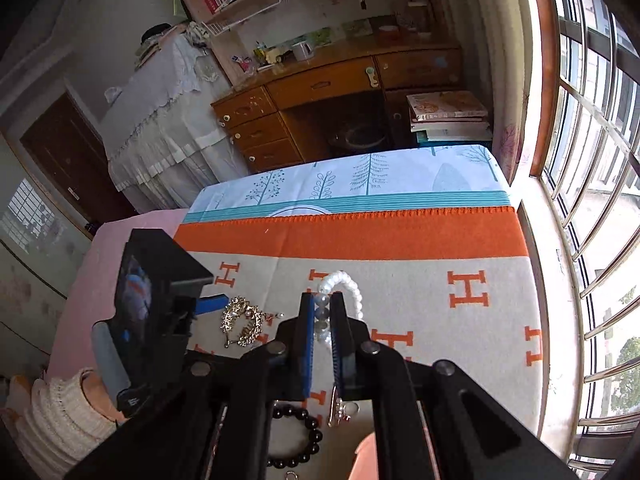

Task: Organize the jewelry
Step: 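Reach the right tool to the pearl necklace and grasp it, then carry the pearl necklace with the right tool into the pink box and release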

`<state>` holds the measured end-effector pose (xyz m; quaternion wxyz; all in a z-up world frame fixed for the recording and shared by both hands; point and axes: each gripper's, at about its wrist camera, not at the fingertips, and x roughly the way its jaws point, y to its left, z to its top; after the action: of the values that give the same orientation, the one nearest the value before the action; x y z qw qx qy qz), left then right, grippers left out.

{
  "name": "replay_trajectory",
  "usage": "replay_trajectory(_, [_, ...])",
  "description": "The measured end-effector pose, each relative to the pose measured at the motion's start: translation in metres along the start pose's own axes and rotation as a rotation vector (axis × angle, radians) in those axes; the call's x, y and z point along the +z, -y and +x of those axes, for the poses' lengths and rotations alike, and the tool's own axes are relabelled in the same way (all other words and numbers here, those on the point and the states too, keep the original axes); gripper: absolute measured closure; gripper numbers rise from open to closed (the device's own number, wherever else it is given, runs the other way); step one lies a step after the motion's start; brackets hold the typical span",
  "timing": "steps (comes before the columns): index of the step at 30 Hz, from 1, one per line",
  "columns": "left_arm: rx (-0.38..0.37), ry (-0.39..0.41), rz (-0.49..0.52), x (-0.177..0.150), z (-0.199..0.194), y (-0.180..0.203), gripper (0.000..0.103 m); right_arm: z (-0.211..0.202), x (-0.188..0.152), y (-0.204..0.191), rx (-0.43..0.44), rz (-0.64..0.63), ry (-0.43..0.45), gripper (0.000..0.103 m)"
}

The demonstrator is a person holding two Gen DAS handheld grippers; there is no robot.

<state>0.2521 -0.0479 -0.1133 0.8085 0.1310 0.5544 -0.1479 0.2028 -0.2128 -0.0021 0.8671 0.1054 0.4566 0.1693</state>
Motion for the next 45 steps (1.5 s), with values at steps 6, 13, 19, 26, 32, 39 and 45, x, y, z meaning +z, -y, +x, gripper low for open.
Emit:
replay_trajectory(6, [-0.067, -0.072, 0.033, 0.007, 0.022, 0.018, 0.055, -0.053, -0.039, 0.012, 0.004, -0.002, 0.038, 0.096])
replay_trajectory(13, [-0.057, -0.114, 0.046, 0.016, 0.040, 0.022, 0.062, -0.048, -0.101, 0.036, -0.050, 0.047, -0.059, 0.095])
replay_trajectory(19, [-0.076, -0.119, 0.019, 0.021, 0.042, 0.018, 0.079, -0.035, -0.139, 0.056, -0.047, 0.127, -0.119, 0.095])
replay_trajectory(26, [-0.031, -0.095, -0.074, 0.016, 0.033, 0.009, 0.100, -0.034, -0.158, 0.061, -0.077, 0.160, -0.106, 0.095])
replay_trajectory(32, [-0.014, 0.026, -0.071, 0.007, -0.025, 0.018, 0.101, -0.038, -0.168, 0.062, -0.068, 0.184, -0.088, 0.090])
replay_trajectory(39, [-0.052, 0.233, -0.066, 0.005, -0.141, 0.038, 0.101, -0.058, -0.180, 0.059, -0.046, 0.193, -0.029, 0.085])
replay_trajectory(45, [-0.105, 0.447, -0.055, 0.002, -0.251, 0.057, 0.100, -0.077, -0.189, 0.057, -0.030, 0.208, 0.027, 0.070])
